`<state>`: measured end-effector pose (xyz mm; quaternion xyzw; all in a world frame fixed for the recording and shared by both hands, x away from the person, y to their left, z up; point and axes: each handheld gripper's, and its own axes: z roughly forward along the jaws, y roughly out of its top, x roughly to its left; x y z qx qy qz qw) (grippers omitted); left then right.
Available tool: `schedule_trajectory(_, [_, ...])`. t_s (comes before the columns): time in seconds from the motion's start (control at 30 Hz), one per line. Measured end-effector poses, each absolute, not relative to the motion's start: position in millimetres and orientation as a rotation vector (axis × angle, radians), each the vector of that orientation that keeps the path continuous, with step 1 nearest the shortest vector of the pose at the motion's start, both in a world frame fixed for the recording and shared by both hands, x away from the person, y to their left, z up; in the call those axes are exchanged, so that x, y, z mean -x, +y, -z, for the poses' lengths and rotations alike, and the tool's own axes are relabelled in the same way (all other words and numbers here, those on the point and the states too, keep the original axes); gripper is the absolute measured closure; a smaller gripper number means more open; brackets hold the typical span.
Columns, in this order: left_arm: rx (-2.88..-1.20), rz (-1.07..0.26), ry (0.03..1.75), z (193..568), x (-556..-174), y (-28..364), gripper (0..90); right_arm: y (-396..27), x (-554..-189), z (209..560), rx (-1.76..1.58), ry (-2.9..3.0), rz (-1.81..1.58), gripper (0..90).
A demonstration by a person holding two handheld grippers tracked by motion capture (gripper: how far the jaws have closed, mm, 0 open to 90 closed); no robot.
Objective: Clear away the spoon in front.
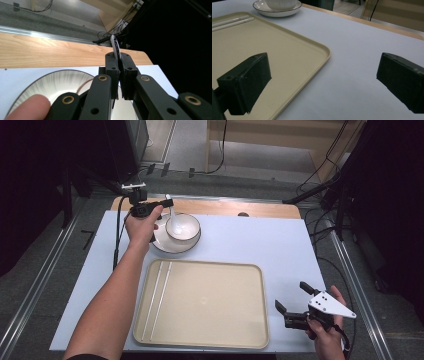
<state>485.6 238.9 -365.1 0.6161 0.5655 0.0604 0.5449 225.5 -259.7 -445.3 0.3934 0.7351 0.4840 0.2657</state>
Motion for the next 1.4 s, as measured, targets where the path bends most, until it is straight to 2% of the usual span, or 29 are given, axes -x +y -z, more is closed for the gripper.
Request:
schedule_trajectory(0.33, [-1.463, -0.125, 1.309, 355.5, -472.5, 236.8, 87.2, -259.3, -224.9, 444.8, -1.064, 1.984, -1.310, 0.0])
schedule_trajectory(1.4, [-1.530, -0.085, 1.223, 356.8, -414.7, 222.5, 87.1, -255.9, -223.6, 443.5, -1.048, 1.990, -1.305, 0.0])
